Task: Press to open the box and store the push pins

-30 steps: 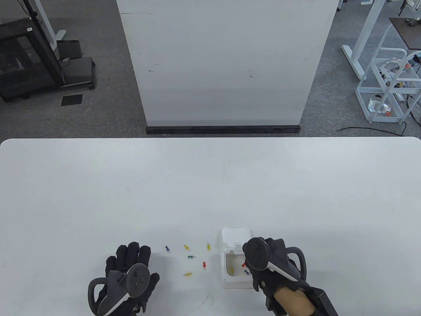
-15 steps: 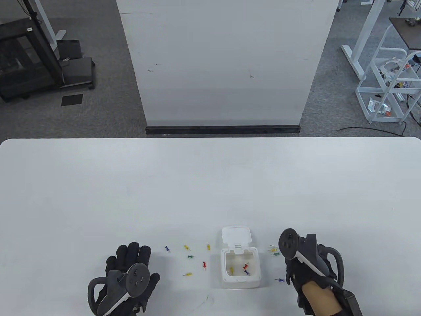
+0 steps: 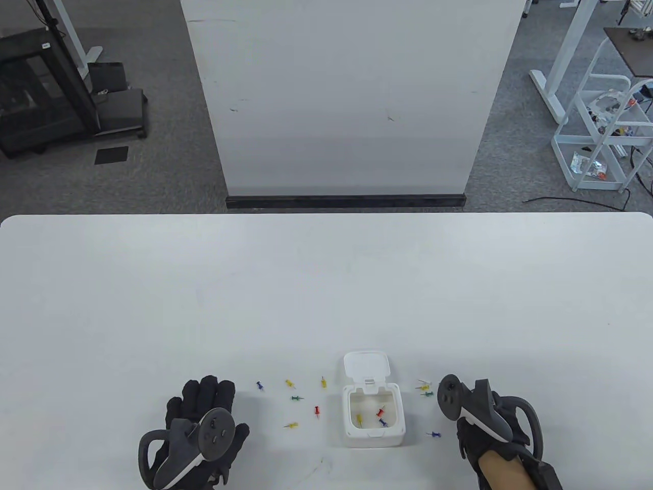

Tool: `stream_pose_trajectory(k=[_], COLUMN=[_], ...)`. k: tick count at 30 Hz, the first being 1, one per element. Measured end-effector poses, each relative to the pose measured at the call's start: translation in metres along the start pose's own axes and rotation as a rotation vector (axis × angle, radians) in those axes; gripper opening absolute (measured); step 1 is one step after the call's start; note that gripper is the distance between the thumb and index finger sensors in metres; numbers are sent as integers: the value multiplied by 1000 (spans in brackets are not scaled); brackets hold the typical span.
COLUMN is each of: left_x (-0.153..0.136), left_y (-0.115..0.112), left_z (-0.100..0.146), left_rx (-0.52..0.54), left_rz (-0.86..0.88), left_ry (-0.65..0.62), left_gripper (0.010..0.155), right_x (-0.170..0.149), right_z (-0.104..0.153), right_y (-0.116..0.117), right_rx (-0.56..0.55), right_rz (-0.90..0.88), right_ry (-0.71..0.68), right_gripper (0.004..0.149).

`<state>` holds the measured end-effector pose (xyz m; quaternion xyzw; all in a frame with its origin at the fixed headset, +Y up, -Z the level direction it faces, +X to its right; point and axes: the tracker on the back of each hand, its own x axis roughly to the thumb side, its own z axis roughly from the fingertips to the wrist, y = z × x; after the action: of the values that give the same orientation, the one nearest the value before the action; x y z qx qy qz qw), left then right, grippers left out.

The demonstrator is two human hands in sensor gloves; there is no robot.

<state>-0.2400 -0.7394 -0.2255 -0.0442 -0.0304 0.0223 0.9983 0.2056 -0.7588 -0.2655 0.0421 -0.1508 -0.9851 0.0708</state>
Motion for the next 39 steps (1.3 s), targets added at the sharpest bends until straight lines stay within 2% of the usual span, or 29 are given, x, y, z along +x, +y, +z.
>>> stream_pose_trajectory(k=[8, 16, 21, 26, 33, 39], left_x=[0, 1, 1, 1, 0, 0], left_y=[0, 0, 0, 0, 0, 0], left_z=[0, 0, 0, 0, 1, 1], left_rx=[-1, -3, -1, 2, 5, 4], left_rz=[2, -2, -1, 4, 9, 9], left_ry=[0, -1, -4, -5, -7, -11], left_gripper=[81, 80, 81, 80, 80, 80], right_x=[6, 7, 27, 56, 84, 87], right_z=[-4, 1, 15, 26, 33, 32], right_y=[4, -10, -36, -52, -54, -54], right_rx=[17, 14, -42, -34, -41, -46], right_rz=[73, -94, -233, -311, -258, -264], right_ry=[10, 35, -32, -151, -226, -240], right_gripper=[47, 47, 47, 47, 47, 49])
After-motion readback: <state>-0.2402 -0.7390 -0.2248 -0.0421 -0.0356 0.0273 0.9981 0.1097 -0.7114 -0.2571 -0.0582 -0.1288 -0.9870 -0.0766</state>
